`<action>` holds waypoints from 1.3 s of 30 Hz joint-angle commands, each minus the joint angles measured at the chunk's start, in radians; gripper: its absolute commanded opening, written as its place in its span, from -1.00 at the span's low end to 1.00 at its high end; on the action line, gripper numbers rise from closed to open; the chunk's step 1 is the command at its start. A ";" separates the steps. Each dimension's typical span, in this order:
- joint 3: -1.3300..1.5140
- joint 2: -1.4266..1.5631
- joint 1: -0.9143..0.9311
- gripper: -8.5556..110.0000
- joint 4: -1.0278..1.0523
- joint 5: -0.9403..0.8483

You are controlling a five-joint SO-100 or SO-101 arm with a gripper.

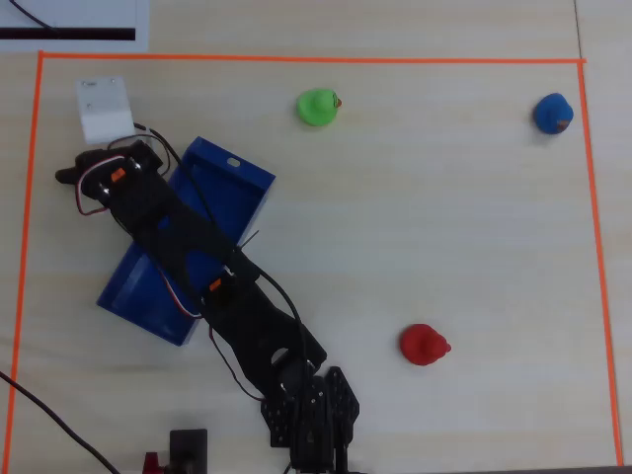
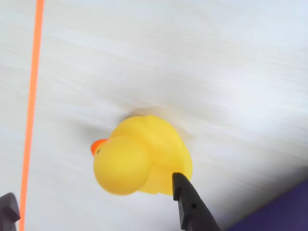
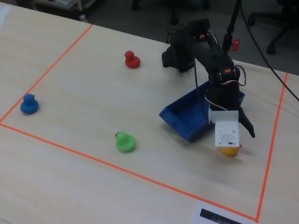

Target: Grasp yellow duck and put it into box.

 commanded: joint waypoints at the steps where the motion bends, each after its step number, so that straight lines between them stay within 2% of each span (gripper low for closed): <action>1: 0.011 0.011 -0.008 -0.16 -0.041 0.012; 9: 0.067 0.006 -0.014 -0.34 -0.081 0.038; 15: 0.094 0.006 -0.014 -0.86 -0.083 0.038; 23: 0.074 0.064 -0.003 -0.86 -0.014 0.069; 33: -0.156 0.554 0.252 -0.86 0.351 0.035; 36: -0.098 0.655 0.318 -0.86 0.448 0.038; 39: 0.095 0.756 0.350 -0.86 0.477 0.064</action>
